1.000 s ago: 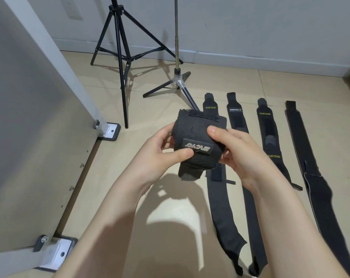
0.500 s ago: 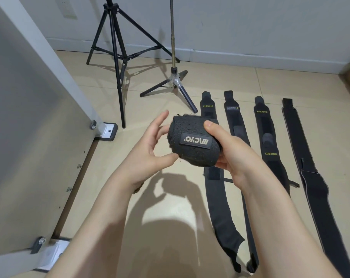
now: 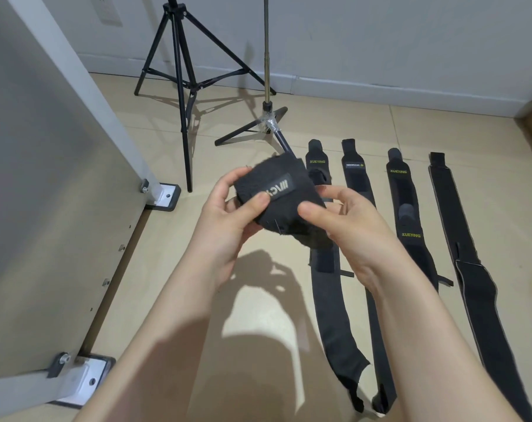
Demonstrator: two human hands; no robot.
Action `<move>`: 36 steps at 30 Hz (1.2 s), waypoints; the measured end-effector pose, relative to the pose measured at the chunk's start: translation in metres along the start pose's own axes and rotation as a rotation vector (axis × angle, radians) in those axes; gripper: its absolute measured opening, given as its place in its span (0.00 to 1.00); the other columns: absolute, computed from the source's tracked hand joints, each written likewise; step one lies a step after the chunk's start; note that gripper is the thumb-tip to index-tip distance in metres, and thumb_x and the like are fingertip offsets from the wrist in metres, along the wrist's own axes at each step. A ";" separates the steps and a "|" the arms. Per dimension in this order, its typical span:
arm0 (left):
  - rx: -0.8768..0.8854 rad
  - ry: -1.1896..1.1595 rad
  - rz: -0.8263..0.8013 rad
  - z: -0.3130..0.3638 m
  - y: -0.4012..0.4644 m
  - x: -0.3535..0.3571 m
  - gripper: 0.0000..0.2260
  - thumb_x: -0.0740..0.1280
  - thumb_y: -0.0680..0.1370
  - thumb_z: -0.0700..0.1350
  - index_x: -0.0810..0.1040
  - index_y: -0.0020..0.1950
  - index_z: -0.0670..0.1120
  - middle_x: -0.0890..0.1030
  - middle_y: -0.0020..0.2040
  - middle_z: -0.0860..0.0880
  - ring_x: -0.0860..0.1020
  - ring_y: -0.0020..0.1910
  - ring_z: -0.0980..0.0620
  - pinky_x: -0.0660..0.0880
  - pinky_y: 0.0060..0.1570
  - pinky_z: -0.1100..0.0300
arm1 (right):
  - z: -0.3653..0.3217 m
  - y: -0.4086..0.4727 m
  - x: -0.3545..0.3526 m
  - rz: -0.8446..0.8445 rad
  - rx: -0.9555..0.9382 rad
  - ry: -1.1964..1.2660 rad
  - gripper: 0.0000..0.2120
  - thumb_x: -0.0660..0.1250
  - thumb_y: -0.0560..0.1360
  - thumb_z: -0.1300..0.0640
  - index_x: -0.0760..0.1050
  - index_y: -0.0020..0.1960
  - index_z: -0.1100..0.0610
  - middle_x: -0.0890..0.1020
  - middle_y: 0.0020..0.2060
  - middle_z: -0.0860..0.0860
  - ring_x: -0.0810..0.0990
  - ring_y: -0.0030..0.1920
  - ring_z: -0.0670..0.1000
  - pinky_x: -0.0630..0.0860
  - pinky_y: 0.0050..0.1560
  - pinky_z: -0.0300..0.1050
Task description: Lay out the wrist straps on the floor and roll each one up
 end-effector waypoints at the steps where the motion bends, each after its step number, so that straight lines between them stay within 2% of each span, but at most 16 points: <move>1: -0.015 -0.066 0.026 -0.001 0.002 -0.001 0.17 0.65 0.76 0.35 0.72 0.61 0.50 0.81 0.52 0.45 0.80 0.48 0.49 0.79 0.51 0.56 | 0.000 -0.001 0.002 -0.020 -0.027 -0.058 0.12 0.70 0.73 0.64 0.74 0.55 0.61 0.83 0.41 0.55 0.82 0.34 0.45 0.77 0.33 0.39; 4: -0.093 -0.270 0.078 -0.008 0.003 -0.001 0.20 0.67 0.71 0.38 0.73 0.63 0.46 0.80 0.54 0.44 0.79 0.52 0.45 0.77 0.55 0.48 | 0.001 -0.003 0.005 -0.059 -0.093 -0.184 0.02 0.69 0.73 0.66 0.76 0.45 0.62 0.81 0.38 0.58 0.80 0.36 0.50 0.76 0.38 0.44; 6: -0.227 -0.399 0.100 -0.016 0.002 0.001 0.21 0.67 0.69 0.41 0.74 0.62 0.43 0.78 0.58 0.40 0.77 0.59 0.41 0.75 0.58 0.44 | 0.004 -0.001 0.005 -0.064 -0.087 -0.229 0.06 0.69 0.73 0.67 0.76 0.39 0.59 0.81 0.36 0.58 0.79 0.37 0.52 0.76 0.40 0.47; 9: -0.396 -0.528 0.107 -0.023 -0.002 0.006 0.10 0.65 0.76 0.43 0.77 0.54 0.40 0.80 0.54 0.37 0.79 0.56 0.39 0.74 0.57 0.45 | 0.009 0.002 0.000 -0.036 -0.065 -0.311 0.02 0.69 0.73 0.65 0.77 0.42 0.62 0.82 0.39 0.62 0.79 0.38 0.54 0.77 0.43 0.54; 12: -0.436 -0.462 0.069 -0.027 -0.003 0.010 0.06 0.65 0.77 0.45 0.78 0.45 0.44 0.82 0.42 0.43 0.81 0.41 0.46 0.77 0.42 0.54 | 0.007 0.003 -0.006 0.010 -0.040 -0.245 0.14 0.69 0.74 0.66 0.73 0.58 0.60 0.81 0.38 0.56 0.81 0.33 0.44 0.79 0.40 0.46; 14: -0.470 -0.381 0.032 -0.027 -0.004 0.010 0.07 0.65 0.75 0.49 0.77 0.42 0.46 0.79 0.39 0.47 0.76 0.34 0.50 0.71 0.35 0.60 | 0.002 0.001 -0.009 -0.061 -0.069 -0.218 0.22 0.67 0.75 0.67 0.69 0.65 0.53 0.81 0.42 0.56 0.83 0.38 0.41 0.79 0.46 0.46; 17: -0.574 -0.257 -0.087 -0.022 -0.005 0.004 0.10 0.66 0.69 0.54 0.76 0.40 0.48 0.77 0.35 0.48 0.71 0.30 0.50 0.66 0.36 0.60 | -0.005 -0.003 -0.004 -0.263 -0.196 -0.140 0.20 0.66 0.74 0.70 0.73 0.63 0.54 0.82 0.56 0.54 0.80 0.57 0.51 0.78 0.57 0.44; 20: -0.671 -0.183 -0.153 -0.024 -0.006 -0.003 0.15 0.65 0.70 0.59 0.76 0.40 0.47 0.77 0.34 0.47 0.73 0.28 0.50 0.71 0.37 0.59 | -0.005 -0.001 -0.004 -0.218 -0.231 -0.156 0.17 0.67 0.73 0.69 0.76 0.58 0.53 0.82 0.52 0.60 0.81 0.52 0.55 0.79 0.53 0.47; 22: -0.722 -0.073 -0.110 -0.034 -0.007 -0.004 0.18 0.63 0.73 0.62 0.76 0.45 0.47 0.79 0.39 0.45 0.76 0.31 0.49 0.76 0.38 0.56 | -0.004 0.000 -0.004 -0.094 -0.296 -0.359 0.16 0.70 0.72 0.65 0.76 0.57 0.50 0.81 0.44 0.62 0.80 0.44 0.57 0.79 0.50 0.52; 24: -0.690 -0.026 -0.001 -0.041 -0.008 -0.001 0.18 0.62 0.76 0.58 0.75 0.55 0.45 0.79 0.47 0.43 0.80 0.38 0.46 0.78 0.42 0.51 | -0.003 0.000 -0.003 -0.005 -0.388 -0.525 0.19 0.70 0.71 0.64 0.75 0.58 0.47 0.80 0.37 0.52 0.77 0.38 0.48 0.75 0.44 0.36; 26: -0.606 -0.164 0.046 -0.041 -0.008 0.005 0.16 0.61 0.79 0.54 0.72 0.61 0.45 0.78 0.56 0.40 0.81 0.46 0.42 0.78 0.46 0.47 | -0.006 -0.003 0.004 0.010 -0.462 -0.640 0.20 0.70 0.70 0.65 0.76 0.59 0.48 0.80 0.36 0.43 0.76 0.39 0.43 0.70 0.41 0.26; 27: -0.567 -0.270 0.033 -0.040 -0.009 0.008 0.17 0.60 0.79 0.55 0.72 0.62 0.45 0.77 0.59 0.39 0.81 0.48 0.40 0.77 0.49 0.46 | -0.005 -0.003 0.007 0.020 -0.483 -0.688 0.20 0.70 0.70 0.64 0.76 0.59 0.49 0.80 0.37 0.42 0.77 0.40 0.42 0.71 0.42 0.27; 29: -0.522 -0.408 -0.016 -0.036 -0.013 0.015 0.27 0.63 0.72 0.63 0.72 0.65 0.48 0.76 0.61 0.38 0.81 0.52 0.37 0.75 0.56 0.42 | -0.002 -0.004 0.011 0.079 -0.508 -0.765 0.19 0.70 0.71 0.61 0.74 0.60 0.49 0.82 0.41 0.45 0.79 0.44 0.47 0.75 0.50 0.40; 31: -0.507 -0.404 -0.064 -0.031 -0.017 0.021 0.32 0.67 0.64 0.64 0.74 0.64 0.51 0.78 0.60 0.38 0.81 0.52 0.38 0.76 0.55 0.43 | 0.003 -0.006 0.017 0.151 -0.540 -0.840 0.20 0.69 0.70 0.57 0.73 0.61 0.49 0.83 0.43 0.48 0.80 0.45 0.53 0.75 0.51 0.51; 34: -0.462 -0.356 -0.029 -0.028 -0.019 0.021 0.26 0.70 0.64 0.56 0.78 0.59 0.46 0.82 0.51 0.42 0.82 0.45 0.47 0.80 0.47 0.54 | 0.008 -0.011 0.032 0.175 -0.603 -0.971 0.24 0.70 0.71 0.54 0.70 0.65 0.52 0.83 0.45 0.50 0.80 0.47 0.56 0.72 0.54 0.51; 36: -0.434 -0.362 0.034 -0.027 -0.015 0.015 0.17 0.70 0.68 0.51 0.79 0.53 0.45 0.83 0.47 0.44 0.82 0.45 0.49 0.79 0.47 0.57 | 0.009 -0.013 0.036 0.077 -0.580 -0.963 0.28 0.71 0.71 0.56 0.66 0.69 0.52 0.82 0.47 0.50 0.79 0.49 0.55 0.71 0.54 0.51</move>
Point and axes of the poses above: each hand's wrist, its own y-axis towards the middle knuckle, its own x-axis out of the palm, z = x × y, the point moved 3 cm from there along y, towards the middle knuckle
